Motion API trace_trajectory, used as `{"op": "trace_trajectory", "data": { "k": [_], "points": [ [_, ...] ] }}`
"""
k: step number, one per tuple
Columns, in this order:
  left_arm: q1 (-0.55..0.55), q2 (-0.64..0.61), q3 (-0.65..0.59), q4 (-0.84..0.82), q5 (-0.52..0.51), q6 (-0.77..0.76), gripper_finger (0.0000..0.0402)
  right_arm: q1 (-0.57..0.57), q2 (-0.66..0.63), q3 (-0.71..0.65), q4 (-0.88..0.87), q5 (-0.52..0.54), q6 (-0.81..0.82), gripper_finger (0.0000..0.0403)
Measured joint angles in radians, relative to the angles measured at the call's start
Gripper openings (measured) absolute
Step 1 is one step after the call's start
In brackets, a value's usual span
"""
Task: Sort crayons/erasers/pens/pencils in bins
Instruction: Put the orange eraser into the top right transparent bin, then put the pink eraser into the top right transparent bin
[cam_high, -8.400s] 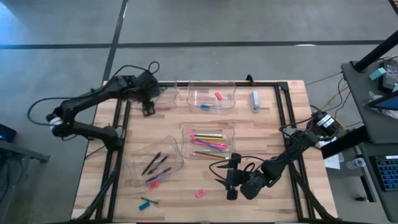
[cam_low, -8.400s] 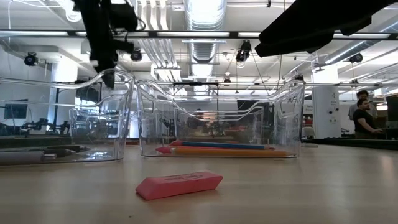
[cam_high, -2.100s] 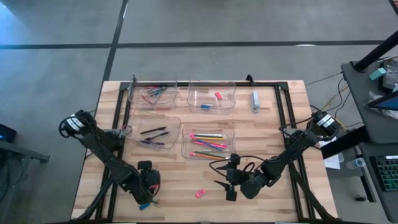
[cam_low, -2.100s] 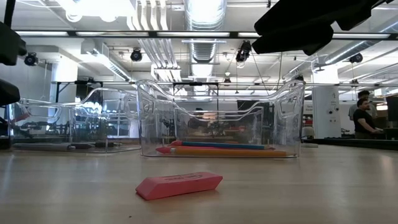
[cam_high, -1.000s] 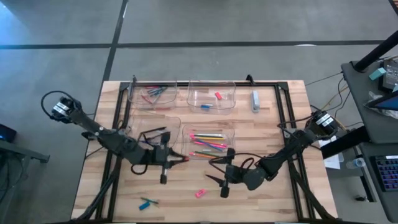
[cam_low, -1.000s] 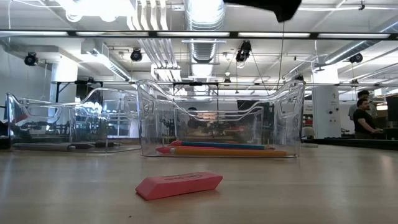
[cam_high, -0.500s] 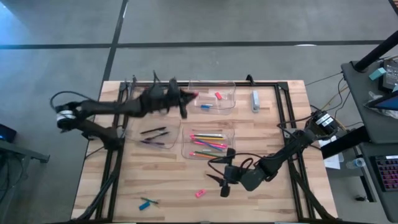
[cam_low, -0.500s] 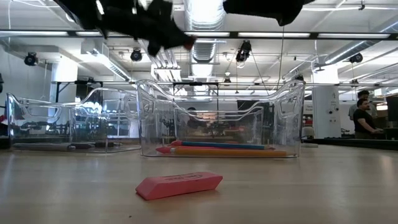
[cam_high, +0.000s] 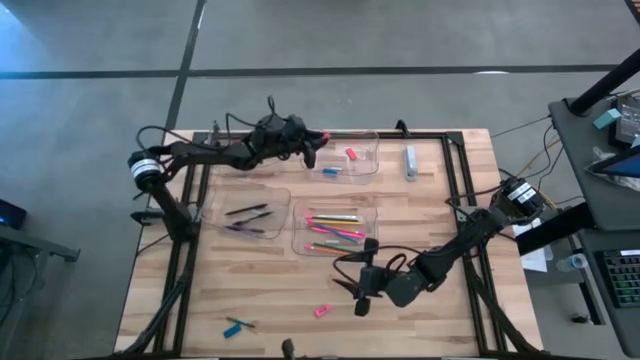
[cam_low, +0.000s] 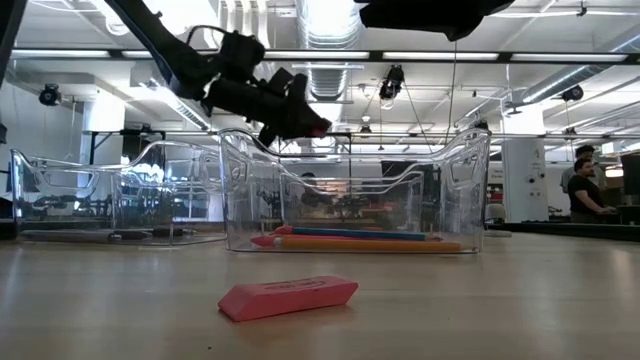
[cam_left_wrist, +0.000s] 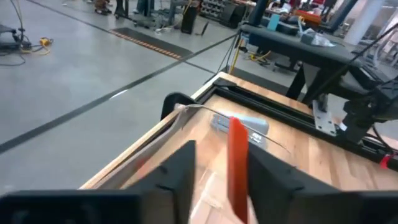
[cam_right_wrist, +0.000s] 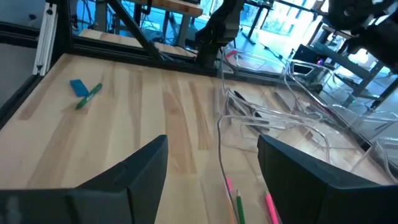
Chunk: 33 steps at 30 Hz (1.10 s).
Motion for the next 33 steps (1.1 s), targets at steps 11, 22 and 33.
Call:
{"op": "trace_trajectory", "data": {
  "k": [11,22,33],
  "points": [
    [0.000,-0.085,0.046,-0.136,-0.012,0.036,0.0228,-0.004,0.000,0.000,-0.027,0.000,-0.019,0.0237],
    [0.001,-0.134,0.044,-0.273,-0.035,0.091,0.0261,-0.013,0.000,0.015,-0.013,-0.001,-0.010,0.0237],
    [-0.162,-0.403,-0.006,-0.313,0.033,0.116,0.0262,-0.013,0.009,0.006,-0.020,-0.287,0.052,0.0237]
  ]
}}
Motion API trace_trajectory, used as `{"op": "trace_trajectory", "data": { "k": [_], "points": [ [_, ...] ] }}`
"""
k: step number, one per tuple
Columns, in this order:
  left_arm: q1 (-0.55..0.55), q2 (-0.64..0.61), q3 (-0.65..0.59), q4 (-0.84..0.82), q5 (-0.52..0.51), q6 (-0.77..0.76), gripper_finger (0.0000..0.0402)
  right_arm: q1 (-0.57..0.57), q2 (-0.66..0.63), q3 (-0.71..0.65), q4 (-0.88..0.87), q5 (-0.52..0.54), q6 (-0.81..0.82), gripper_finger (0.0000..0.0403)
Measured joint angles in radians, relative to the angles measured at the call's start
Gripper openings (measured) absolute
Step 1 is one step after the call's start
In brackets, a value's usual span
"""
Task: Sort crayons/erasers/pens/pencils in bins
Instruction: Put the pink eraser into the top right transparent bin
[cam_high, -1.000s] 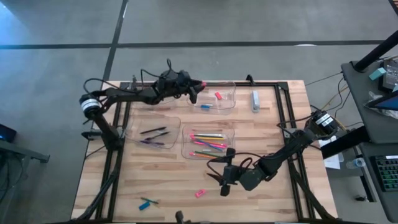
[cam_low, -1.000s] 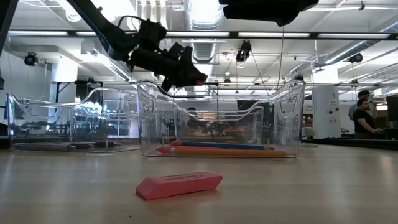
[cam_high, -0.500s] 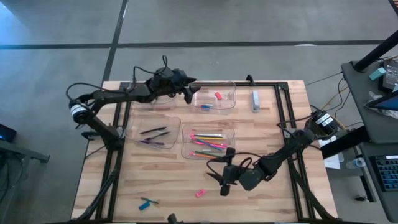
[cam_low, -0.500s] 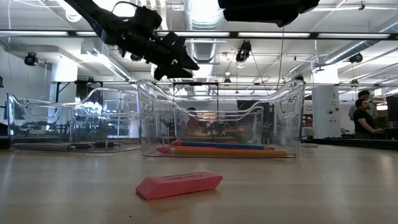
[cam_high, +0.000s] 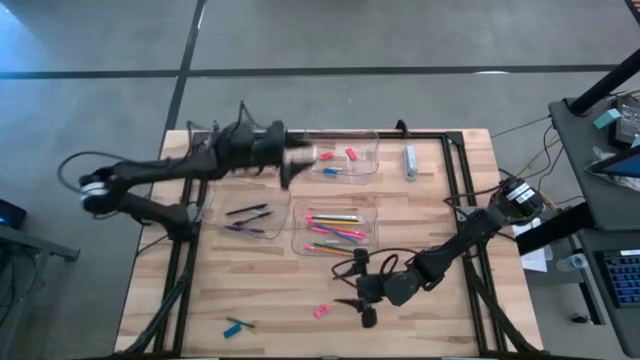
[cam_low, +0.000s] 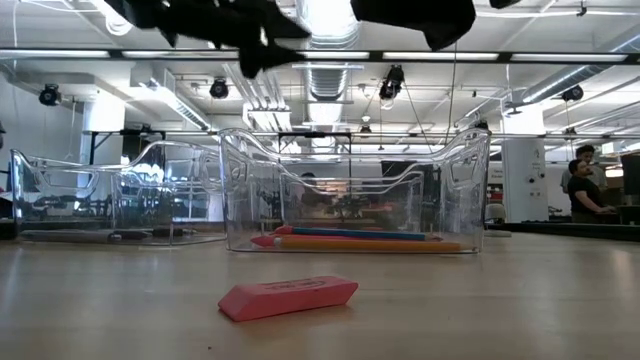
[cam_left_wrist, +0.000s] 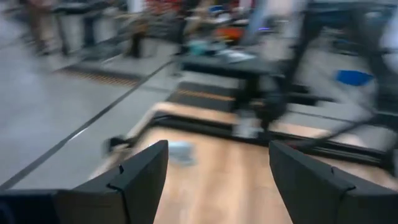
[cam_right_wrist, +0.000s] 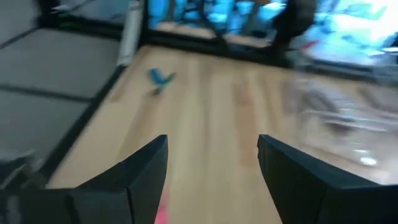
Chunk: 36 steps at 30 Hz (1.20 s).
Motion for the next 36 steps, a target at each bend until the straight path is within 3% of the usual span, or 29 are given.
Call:
{"op": "trace_trajectory", "data": {
  "k": [3,6,9,15,18,22,29,36],
  "points": [
    [-0.154,-0.113,-0.061,-0.006,-0.049,0.017,0.0262,-0.004,0.025,0.000,0.006,-0.148,-0.024,0.0237],
    [-0.347,-0.218,-0.132,0.007,-0.171,0.018,0.0262,-0.011,0.074,0.018,0.005,-0.300,-0.025,0.0236],
    [-0.556,-0.286,-0.207,0.015,-0.368,0.022,0.0262,-0.018,0.136,0.055,0.007,-0.317,-0.013,0.0230],
    [-0.932,-0.325,-0.341,0.081,-0.869,0.021,0.0262,-0.052,0.265,0.157,-0.015,-0.316,-0.027,0.0221],
    [-1.063,-0.304,-0.393,0.163,-1.027,0.019,0.0262,-0.066,0.305,0.221,-0.092,-0.316,-0.029,0.0219],
    [-1.139,-0.273,-0.427,0.246,-1.087,0.046,0.0262,-0.073,0.377,0.294,-0.166,-0.314,-0.025,0.0219],
    [-1.147,-0.251,-0.418,0.254,-1.098,0.046,0.0262,-0.079,0.500,0.419,-0.287,-0.317,-0.032,0.0219],
    [-1.147,-0.251,-0.421,0.255,-1.097,0.047,0.0262,-0.083,0.517,0.474,-0.368,-0.308,-0.021,0.0219]
  ]
}}
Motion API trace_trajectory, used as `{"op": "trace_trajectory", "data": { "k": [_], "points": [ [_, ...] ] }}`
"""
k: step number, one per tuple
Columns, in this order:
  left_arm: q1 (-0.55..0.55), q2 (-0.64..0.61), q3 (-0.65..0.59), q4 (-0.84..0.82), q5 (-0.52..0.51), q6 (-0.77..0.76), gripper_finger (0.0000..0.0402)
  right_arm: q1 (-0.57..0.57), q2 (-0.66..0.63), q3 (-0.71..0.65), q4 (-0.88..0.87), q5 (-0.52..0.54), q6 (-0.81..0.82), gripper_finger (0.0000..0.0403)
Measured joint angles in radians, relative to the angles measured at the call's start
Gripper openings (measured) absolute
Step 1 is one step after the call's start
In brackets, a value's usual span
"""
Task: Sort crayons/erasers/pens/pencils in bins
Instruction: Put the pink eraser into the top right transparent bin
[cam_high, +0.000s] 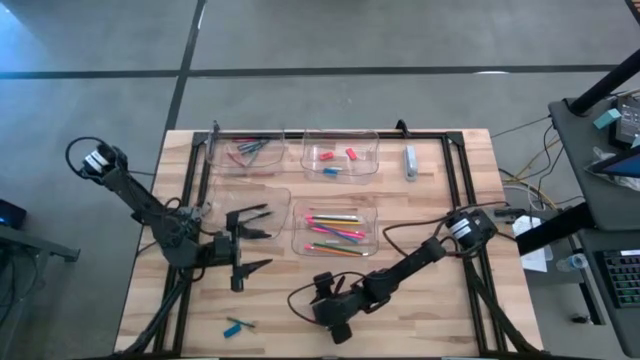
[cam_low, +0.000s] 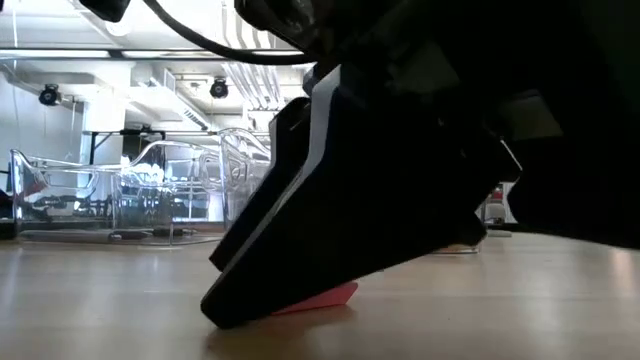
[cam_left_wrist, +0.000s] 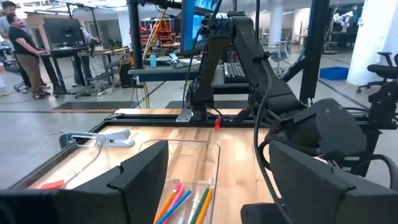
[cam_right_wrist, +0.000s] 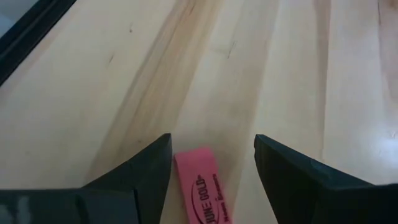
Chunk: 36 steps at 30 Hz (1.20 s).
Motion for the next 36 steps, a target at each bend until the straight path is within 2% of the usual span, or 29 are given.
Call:
{"op": "trace_trajectory", "data": {
  "k": [10,26,36],
  "points": [
    [0.000,0.001,-0.002,-0.001,0.002,0.001,0.0262,0.000,-0.073,-0.027,-0.021,0.003,0.020,0.0219],
    [0.007,0.024,-0.002,0.001,0.002,0.003,0.0262,-0.005,-0.074,-0.102,-0.012,0.018,0.100,0.0219],
    [0.008,0.024,-0.002,0.000,0.002,-0.002,0.0262,0.043,-0.074,-0.114,-0.029,0.060,0.150,0.0219]
  ]
}}
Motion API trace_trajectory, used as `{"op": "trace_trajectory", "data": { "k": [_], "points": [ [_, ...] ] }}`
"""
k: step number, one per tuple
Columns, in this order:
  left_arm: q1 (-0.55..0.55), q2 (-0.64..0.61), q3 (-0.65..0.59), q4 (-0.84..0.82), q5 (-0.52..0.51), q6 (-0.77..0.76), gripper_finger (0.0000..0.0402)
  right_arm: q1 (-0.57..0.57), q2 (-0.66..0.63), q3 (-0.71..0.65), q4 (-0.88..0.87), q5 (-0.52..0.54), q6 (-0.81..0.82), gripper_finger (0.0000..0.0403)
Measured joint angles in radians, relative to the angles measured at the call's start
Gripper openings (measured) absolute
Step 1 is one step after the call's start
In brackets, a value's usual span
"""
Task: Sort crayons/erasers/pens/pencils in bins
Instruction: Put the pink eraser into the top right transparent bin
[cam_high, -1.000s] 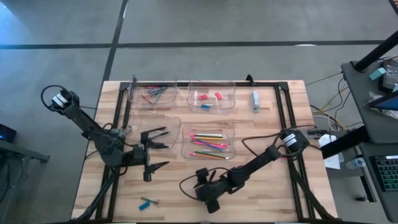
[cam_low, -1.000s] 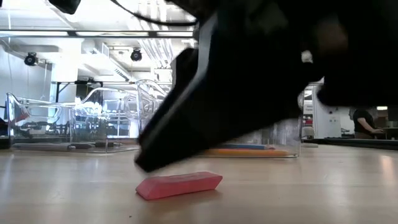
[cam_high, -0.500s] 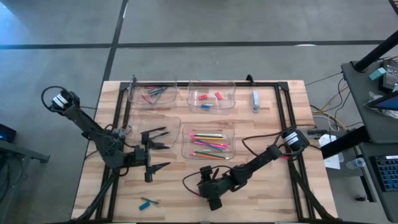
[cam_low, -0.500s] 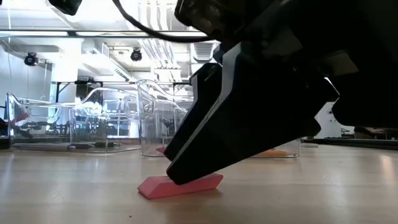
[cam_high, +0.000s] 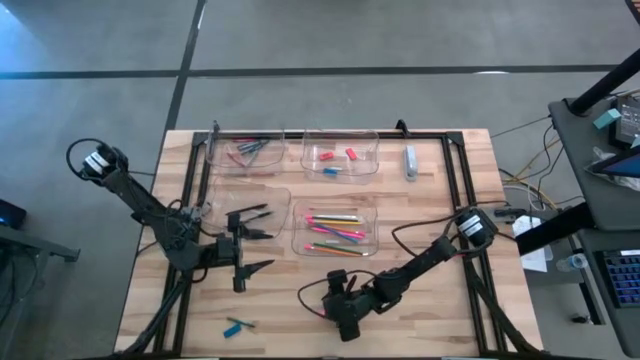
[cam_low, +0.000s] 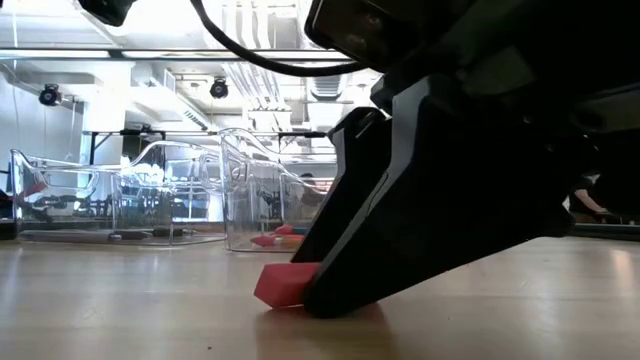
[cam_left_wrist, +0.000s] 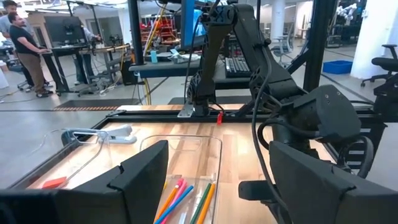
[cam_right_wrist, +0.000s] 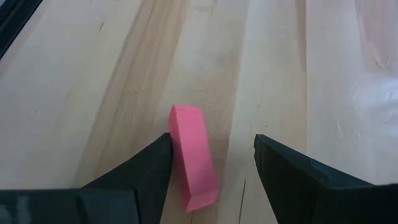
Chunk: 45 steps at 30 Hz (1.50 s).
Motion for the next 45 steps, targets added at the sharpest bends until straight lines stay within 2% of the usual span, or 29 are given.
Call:
{"op": "trace_trajectory", "data": {
  "k": [12,16,24,28,33,38,45],
  "points": [
    [0.000,0.000,-0.002,0.000,0.000,-0.001,0.0262,0.000,0.000,-0.005,0.000,-0.005,-0.007,0.0209],
    [0.000,0.000,-0.002,0.000,0.000,-0.001,0.0262,0.001,0.001,-0.005,0.002,-0.012,-0.023,0.0163],
    [0.000,0.000,-0.002,0.001,0.000,-0.001,0.0262,-0.002,-0.015,0.002,-0.027,-0.018,-0.079,0.0024],
    [0.000,0.000,0.002,0.003,0.000,0.003,0.0262,-0.020,-0.085,0.016,-0.112,0.006,-0.081,0.0020],
    [0.000,0.000,0.000,0.001,0.000,0.004,0.0262,-0.045,-0.264,0.012,-0.178,0.155,-0.174,0.0020],
    [0.000,0.000,0.002,0.007,0.020,0.005,0.0262,-0.170,-0.429,-0.006,-0.210,0.214,-0.266,0.0020],
    [0.000,0.000,0.000,0.015,0.023,0.006,0.0262,-0.484,-0.518,-0.053,-0.287,0.195,-0.272,0.0022]
  ]
}}
